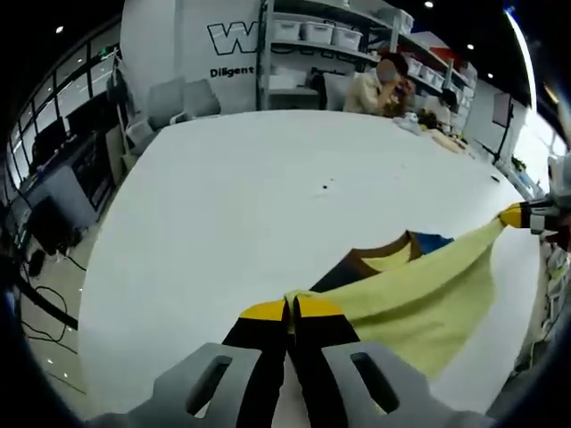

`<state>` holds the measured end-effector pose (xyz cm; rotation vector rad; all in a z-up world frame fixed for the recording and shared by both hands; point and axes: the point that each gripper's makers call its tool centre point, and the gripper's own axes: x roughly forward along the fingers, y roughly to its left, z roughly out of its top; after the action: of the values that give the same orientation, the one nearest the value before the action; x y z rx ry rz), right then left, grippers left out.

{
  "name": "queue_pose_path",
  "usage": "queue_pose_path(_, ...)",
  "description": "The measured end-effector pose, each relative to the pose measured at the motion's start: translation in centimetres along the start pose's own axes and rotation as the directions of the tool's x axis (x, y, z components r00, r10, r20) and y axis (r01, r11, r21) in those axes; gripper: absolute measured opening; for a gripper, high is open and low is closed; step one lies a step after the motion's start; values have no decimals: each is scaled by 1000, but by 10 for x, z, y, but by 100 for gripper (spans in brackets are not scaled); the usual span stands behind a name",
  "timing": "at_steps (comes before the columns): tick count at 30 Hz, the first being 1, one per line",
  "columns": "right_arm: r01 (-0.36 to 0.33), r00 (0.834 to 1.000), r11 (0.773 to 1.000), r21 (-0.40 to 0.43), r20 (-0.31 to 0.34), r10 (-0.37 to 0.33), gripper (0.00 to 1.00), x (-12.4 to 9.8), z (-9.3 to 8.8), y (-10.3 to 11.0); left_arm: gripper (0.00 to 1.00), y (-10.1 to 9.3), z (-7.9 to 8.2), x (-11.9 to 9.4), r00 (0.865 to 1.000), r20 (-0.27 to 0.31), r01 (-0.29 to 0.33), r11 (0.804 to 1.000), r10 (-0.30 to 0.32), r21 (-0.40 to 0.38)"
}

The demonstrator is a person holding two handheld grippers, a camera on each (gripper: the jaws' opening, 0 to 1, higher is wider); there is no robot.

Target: Fold the garment on the visible template until the final outline fits inside the template.

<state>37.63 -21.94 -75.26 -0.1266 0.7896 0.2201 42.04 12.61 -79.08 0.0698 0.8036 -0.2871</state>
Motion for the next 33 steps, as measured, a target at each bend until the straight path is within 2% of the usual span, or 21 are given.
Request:
queue_pose_path(2,-25,1000,1000,14,11,24,0,3,1,4,1,1,-4,5,1000,-16,-14,999,15,38)
queue_pose_path(4,-29,1000,999,14,11,29,0,9,1,2,1,1,-4,9,1000,-8,-22,998,22,60)
queue_pose_path(8,-9,1000,1000,18,2,9,0,17,-7,-2,1,5,-6,18,1000,-1,-21,1000,21,16)
queue_pose_path(9,-6,1000,999,31,10,6,0,21,-7,-4,1,6,-8,21,1000,-3,-18,1000,18,1)
queue_pose_path(10,-29,999,995,92,19,27,0,25,-8,-1,1,6,-9,22,1000,-5,-16,1000,15,-2)
queue_pose_path(13,-30,999,993,118,38,26,0,34,-8,-3,1,8,-16,28,1000,-17,-7,999,7,-35)
queue_pose_path(19,-47,999,954,295,41,36,0,59,-13,-9,1,13,-29,39,999,-34,-13,993,9,-117)
queue_pose_path(21,-48,999,939,341,33,39,0,66,-16,-11,1,13,-31,42,999,-32,-17,990,12,-144)
queue_pose_path(23,-48,998,934,353,44,35,0,69,-16,-13,1,13,-33,45,999,-33,-18,985,13,-172)
queue_pose_path(25,-43,999,910,413,30,33,0,74,-20,-12,1,13,-35,46,999,-30,-19,982,13,-190)
queue_pose_path(28,-36,999,905,423,6,37,0,84,-28,-14,1,13,-40,50,999,-32,-19,977,12,-211)
queue_pose_path(33,-46,999,925,377,-3,51,0,94,-35,-10,1,12,-41,52,1000,-25,-21,979,16,-201)
